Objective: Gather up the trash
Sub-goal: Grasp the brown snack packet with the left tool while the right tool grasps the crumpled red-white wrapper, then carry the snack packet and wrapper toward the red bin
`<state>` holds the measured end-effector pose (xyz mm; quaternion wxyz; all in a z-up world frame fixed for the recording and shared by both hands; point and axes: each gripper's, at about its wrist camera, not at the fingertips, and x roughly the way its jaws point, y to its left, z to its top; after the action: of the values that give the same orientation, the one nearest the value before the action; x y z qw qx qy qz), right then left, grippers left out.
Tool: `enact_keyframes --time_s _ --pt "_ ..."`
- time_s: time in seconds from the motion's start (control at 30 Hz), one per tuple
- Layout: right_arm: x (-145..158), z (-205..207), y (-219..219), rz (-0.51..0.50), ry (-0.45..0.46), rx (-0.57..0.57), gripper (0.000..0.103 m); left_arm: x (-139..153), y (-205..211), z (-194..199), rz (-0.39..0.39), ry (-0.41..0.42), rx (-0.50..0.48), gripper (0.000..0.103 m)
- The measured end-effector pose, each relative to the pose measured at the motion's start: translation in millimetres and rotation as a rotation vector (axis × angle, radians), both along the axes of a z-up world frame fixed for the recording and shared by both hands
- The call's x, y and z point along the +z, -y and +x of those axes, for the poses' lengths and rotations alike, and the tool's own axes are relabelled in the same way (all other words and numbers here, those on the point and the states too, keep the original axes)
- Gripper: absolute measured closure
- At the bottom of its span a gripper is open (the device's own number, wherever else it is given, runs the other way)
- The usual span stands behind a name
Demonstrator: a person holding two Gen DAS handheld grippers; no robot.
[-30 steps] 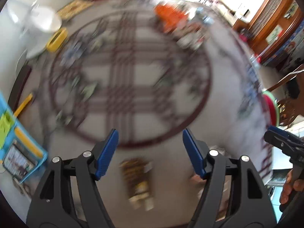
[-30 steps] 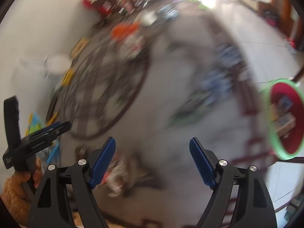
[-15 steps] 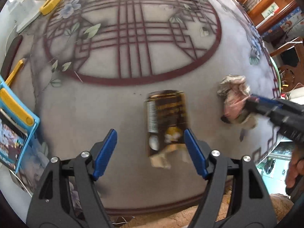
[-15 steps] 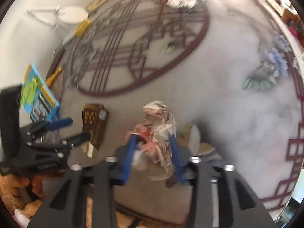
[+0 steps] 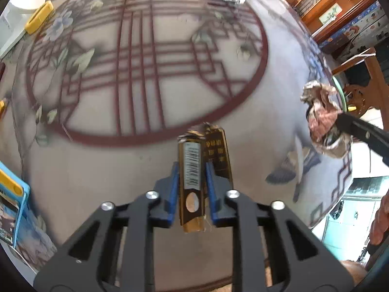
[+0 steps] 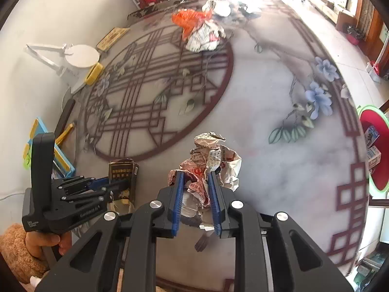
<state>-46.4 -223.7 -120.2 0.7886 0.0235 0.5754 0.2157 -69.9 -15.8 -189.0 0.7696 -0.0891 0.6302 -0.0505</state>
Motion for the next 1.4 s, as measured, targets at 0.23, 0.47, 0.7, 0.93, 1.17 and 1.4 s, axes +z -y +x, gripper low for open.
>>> enact_keyframes --time_s 0.23,0.47,0.7,0.93,1.17,1.4 --pt "4.2 5.3 6.8 0.017 0.015 -0.038 0.082 21.4 -3.9 20.5 -0.028 0.071 0.024 0.085" --pt "5.8 9.8 4.1 0.024 0.013 -0.032 0.082 43.6 -2.8 35.6 -0.045 0.131 0.04 0.085" --pt "7.3 11.3 7.5 0.029 0.016 -0.039 0.082 54.0 5.1 46.0 -0.064 0.162 0.041 0.085" --pt "7.8 12.1 12.6 0.032 0.011 -0.057 0.082 56.3 12.2 49.9 -0.067 0.168 0.031 0.085" --pt "7.2 14.2 18.5 0.037 0.005 -0.068 0.082 56.5 21.0 52.8 -0.067 0.165 0.017 0.085" --pt "8.3 15.7 20.8 0.04 0.007 -0.075 0.082 57.6 25.5 55.3 -0.068 0.171 0.013 0.085"
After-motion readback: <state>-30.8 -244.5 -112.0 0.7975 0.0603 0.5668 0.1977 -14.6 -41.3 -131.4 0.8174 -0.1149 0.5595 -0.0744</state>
